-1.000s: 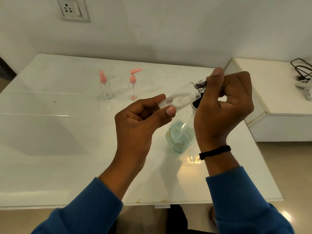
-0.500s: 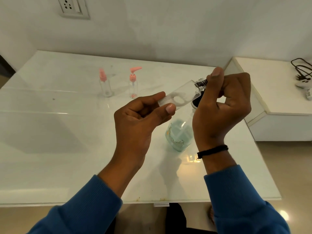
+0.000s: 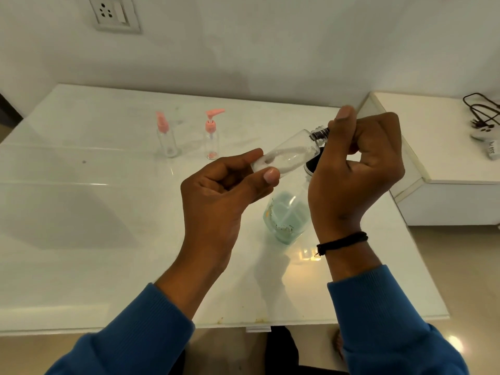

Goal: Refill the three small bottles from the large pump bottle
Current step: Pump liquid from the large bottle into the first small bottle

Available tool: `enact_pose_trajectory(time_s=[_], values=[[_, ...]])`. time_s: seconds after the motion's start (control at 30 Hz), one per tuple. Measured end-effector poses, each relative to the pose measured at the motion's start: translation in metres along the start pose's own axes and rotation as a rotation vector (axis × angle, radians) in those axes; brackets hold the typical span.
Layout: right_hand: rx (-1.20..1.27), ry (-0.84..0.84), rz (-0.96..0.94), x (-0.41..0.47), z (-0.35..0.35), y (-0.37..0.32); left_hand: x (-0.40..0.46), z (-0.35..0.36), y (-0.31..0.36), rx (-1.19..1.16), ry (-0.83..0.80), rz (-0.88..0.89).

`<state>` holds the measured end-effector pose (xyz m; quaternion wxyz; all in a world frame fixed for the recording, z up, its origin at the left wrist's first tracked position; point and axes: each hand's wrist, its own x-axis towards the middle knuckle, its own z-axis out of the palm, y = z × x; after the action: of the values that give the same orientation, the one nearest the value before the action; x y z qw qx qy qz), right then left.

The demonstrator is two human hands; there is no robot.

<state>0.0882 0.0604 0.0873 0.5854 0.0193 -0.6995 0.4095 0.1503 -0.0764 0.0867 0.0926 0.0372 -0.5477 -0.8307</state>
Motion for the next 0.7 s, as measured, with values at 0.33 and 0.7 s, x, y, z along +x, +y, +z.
enact_pose_trajectory(time_s=[0.33, 0.7], values=[[-0.014, 0.0, -0.019, 0.0008, 0.001, -0.0004, 0.0004, -0.0002, 0.0001, -0.002, 0.0, -0.005], [-0.024, -0.012, -0.02, 0.0005, 0.0021, -0.0033, 0.0016, -0.0022, 0.0003, -0.01, 0.001, 0.001]])
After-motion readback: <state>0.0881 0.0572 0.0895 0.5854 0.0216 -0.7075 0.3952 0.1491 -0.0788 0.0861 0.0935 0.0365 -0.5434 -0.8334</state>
